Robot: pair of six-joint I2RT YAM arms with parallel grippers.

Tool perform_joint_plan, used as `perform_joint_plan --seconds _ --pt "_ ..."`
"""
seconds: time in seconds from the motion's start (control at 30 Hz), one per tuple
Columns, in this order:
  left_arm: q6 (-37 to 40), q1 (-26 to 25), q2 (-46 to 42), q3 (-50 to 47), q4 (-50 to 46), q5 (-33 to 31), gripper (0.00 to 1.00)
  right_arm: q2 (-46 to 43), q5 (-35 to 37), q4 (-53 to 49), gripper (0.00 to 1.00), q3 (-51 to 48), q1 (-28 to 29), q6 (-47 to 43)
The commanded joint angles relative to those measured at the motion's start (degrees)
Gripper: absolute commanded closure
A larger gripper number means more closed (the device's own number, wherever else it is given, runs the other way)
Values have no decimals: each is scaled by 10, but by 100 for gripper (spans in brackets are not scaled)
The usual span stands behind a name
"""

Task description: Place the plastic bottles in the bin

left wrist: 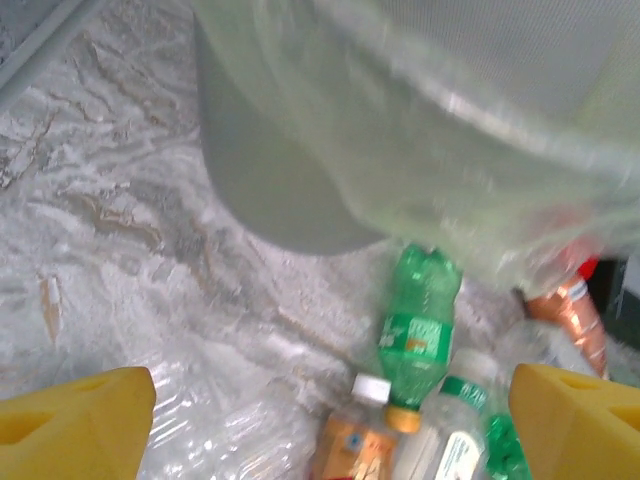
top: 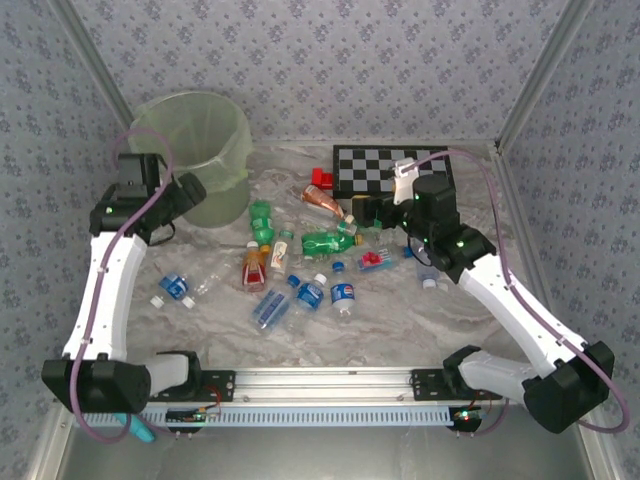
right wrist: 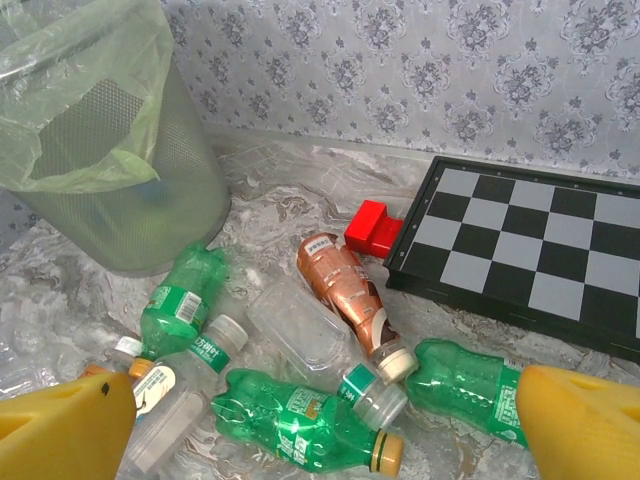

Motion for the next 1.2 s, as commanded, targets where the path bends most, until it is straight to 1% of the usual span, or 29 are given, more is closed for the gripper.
perform_joint_plan --seconds 0.0,0.13,0.23,0.3,0.47,0.63,0.83,1.0,1.17 --pt "25 -40 -33 -39 -16 -28 10 9 -3 -1 0 30 2 -11" --pt "7 -114 -68 -102 -22 -46 12 16 -12 8 0 33 3 -1" --pt "-1 -181 -76 -137 -27 -64 16 17 -12 9 1 32 6 4" --pt "-5 -217 -73 -152 -36 -72 16 16 -10 7 0 32 8 6" --pt "4 -280 -69 -192 -43 -56 18 8 -2 0 0 28 13 8" --pt "9 -349 -83 -236 -24 -44 20 1 6 -3 1 24 20 11" --pt "11 -406 -71 -281 14 -13 23 1 16 -9 0 26 31 11" --pt "24 -424 -36 -297 35 13 25 4 10 -16 1 31 37 12" --pt "39 -429 -2 -306 43 25 25 16 -28 -45 1 47 37 15"
